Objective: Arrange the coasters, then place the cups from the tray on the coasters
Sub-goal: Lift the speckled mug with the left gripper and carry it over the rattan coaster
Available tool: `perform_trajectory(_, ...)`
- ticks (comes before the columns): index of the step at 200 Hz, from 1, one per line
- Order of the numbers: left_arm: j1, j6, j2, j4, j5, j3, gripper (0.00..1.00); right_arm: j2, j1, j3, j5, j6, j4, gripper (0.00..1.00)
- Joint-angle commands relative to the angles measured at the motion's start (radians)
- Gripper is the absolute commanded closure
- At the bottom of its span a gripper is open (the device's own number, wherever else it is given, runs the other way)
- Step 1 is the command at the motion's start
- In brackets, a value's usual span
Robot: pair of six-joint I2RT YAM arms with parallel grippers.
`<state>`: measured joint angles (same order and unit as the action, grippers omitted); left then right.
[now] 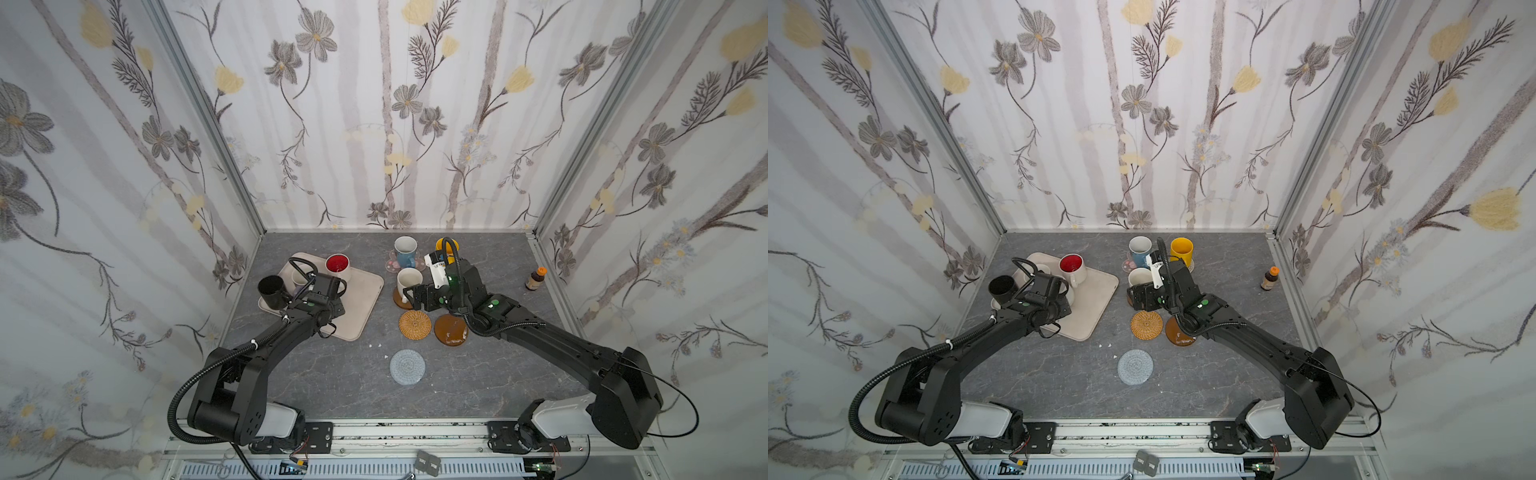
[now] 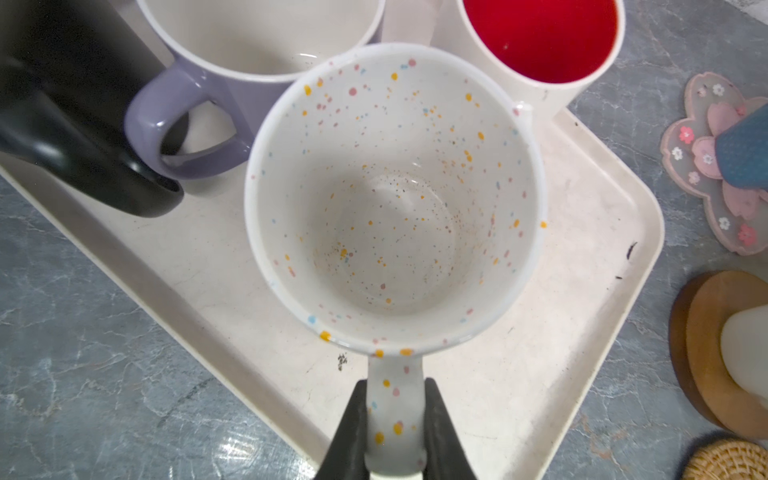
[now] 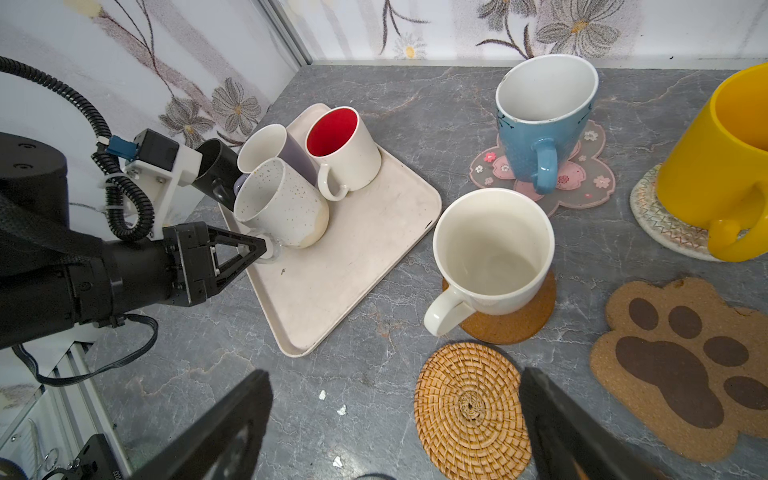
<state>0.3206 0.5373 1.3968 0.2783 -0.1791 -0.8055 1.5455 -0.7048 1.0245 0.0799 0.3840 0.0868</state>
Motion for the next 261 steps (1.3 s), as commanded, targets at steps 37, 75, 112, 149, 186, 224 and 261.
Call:
perform_trajectory(37,0.021,-0.062,-0.077,-0.019,0.063,-0.009,0.98,-0.014,0.003,-0.005,0.000,-0.005,-0.026,0.07)
perform_trajectory(75,0.057,-0.088,-0.133,-0.002,0.080,-0.008,1.00,-0.037,0.016,-0.013,-0.002,0.000,-0.021,0.07)
perform_trajectory(112,0.135,-0.106,-0.217,0.011,0.076,-0.015,1.00,-0.059,0.031,-0.020,0.004,0.008,-0.016,0.07)
perform_trajectory(149,0.266,-0.141,-0.259,0.011,0.081,-0.032,1.00,-0.099,0.058,-0.044,0.004,0.016,-0.012,0.07)
perform_trajectory(186,0.390,-0.142,-0.282,0.010,0.071,-0.028,1.00,-0.147,0.113,-0.083,0.032,0.024,-0.013,0.07)
perform_trajectory(224,0.509,-0.138,-0.292,0.010,0.029,-0.008,1.00,-0.197,0.168,-0.124,0.055,0.028,-0.012,0.07)
perform_trajectory(261,0.601,-0.135,-0.267,-0.002,-0.025,-0.008,1.00,-0.225,0.194,-0.154,0.056,0.029,-0.010,0.07)
